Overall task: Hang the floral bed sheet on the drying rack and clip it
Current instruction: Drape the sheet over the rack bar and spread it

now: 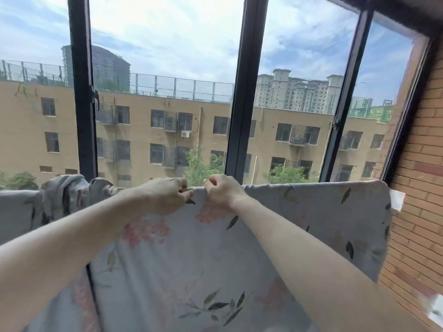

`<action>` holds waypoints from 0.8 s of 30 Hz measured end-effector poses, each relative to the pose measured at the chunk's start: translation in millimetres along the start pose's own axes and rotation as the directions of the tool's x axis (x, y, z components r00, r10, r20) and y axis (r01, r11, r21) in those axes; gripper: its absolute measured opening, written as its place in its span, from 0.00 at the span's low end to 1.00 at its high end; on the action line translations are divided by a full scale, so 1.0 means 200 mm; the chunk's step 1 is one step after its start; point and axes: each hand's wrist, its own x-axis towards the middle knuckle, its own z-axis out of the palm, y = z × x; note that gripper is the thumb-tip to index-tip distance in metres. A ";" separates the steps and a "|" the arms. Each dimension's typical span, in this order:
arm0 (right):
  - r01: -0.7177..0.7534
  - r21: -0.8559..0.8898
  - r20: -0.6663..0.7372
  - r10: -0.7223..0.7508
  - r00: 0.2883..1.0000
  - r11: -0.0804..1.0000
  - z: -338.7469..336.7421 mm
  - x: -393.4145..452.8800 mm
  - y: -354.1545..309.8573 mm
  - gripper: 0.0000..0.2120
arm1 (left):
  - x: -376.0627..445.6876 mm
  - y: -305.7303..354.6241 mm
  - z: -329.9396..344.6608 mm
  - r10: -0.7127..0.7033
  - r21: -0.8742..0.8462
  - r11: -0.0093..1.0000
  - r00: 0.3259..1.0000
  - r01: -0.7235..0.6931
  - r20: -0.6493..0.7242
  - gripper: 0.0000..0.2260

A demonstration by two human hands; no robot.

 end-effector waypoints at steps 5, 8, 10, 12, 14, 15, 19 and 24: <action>0.097 -0.033 -0.174 -0.101 0.979 0.995 -0.13 -0.10 0.34 0.13 | 0.06 0.01 0.07 -0.098 0.106 0.989 0.992 0.107 -0.084 0.23; 0.039 -0.114 -0.230 -0.064 0.971 0.993 -0.30 -0.13 0.65 0.13 | 0.11 0.01 0.06 -0.176 0.095 0.979 0.984 0.179 -0.039 0.33; -0.050 -0.161 -0.236 0.011 0.972 0.986 -0.42 -0.12 0.89 0.14 | 0.15 0.09 0.07 -0.188 0.088 0.978 0.982 0.189 -0.019 0.37; -0.102 -0.215 -0.220 0.054 0.974 0.971 -0.50 -0.11 1.10 0.15 | 0.20 0.26 0.10 -0.169 0.075 0.983 0.985 0.170 -0.020 0.32; -0.072 -0.213 -0.190 0.031 0.981 0.974 -0.54 -0.09 1.21 0.15 | 0.27 0.49 0.15 -0.092 0.032 0.995 0.995 0.094 -0.044 0.24; -0.033 -0.190 -0.181 -0.002 0.983 0.981 -0.55 -0.08 1.25 0.15 | 0.31 0.64 0.18 -0.042 0.019 0.999 0.997 0.043 -0.059 0.21; 0.096 -0.055 -0.152 -0.104 0.983 0.994 -0.60 -0.04 1.35 0.16 | 0.54 1.14 0.32 0.066 0.034 0.997 0.996 -0.064 -0.064 0.19; 0.083 -0.016 -0.210 -0.084 0.974 0.996 -0.70 -0.05 1.61 0.16 | 0.76 1.51 0.47 0.082 0.055 0.995 0.994 -0.079 -0.065 0.16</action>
